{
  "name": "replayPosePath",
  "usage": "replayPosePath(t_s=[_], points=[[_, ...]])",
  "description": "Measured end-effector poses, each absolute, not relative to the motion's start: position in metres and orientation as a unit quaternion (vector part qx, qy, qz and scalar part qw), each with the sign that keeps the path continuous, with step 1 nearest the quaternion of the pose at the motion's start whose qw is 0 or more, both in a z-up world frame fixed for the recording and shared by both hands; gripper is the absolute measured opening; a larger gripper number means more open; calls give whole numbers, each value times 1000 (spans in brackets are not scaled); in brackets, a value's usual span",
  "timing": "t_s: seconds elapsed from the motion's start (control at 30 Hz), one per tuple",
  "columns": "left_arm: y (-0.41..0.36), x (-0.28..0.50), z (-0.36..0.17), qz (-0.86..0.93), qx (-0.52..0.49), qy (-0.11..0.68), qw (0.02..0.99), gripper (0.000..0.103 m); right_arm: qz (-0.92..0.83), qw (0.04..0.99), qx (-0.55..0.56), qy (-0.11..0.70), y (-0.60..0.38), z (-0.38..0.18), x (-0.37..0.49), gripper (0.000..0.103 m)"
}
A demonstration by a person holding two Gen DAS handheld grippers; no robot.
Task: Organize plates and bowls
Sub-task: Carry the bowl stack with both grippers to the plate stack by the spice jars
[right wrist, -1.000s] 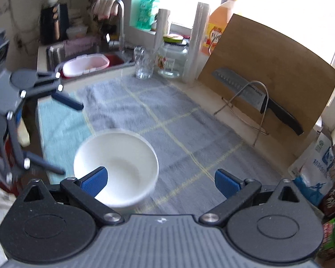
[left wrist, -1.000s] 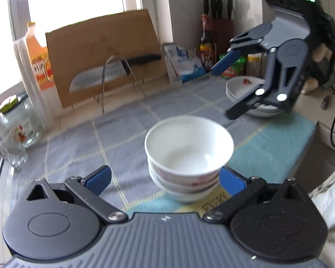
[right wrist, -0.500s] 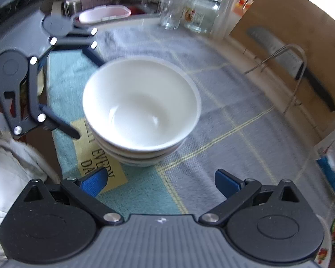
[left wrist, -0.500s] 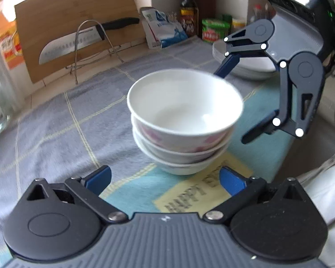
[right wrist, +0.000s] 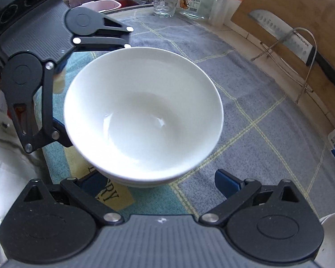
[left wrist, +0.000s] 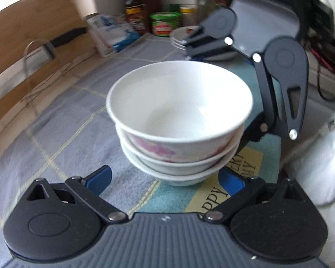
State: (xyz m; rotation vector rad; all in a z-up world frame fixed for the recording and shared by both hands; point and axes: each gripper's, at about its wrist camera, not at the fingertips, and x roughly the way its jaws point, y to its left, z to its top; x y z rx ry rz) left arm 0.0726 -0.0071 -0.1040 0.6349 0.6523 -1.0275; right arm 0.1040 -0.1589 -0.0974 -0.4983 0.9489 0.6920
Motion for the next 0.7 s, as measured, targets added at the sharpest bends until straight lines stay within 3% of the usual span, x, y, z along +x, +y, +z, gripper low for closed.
replayPosePath(t_s=[0.7], points=[[-15,104,-96,-577,325,292,690,96,362,780,-257,441,-151,-88,109,98]])
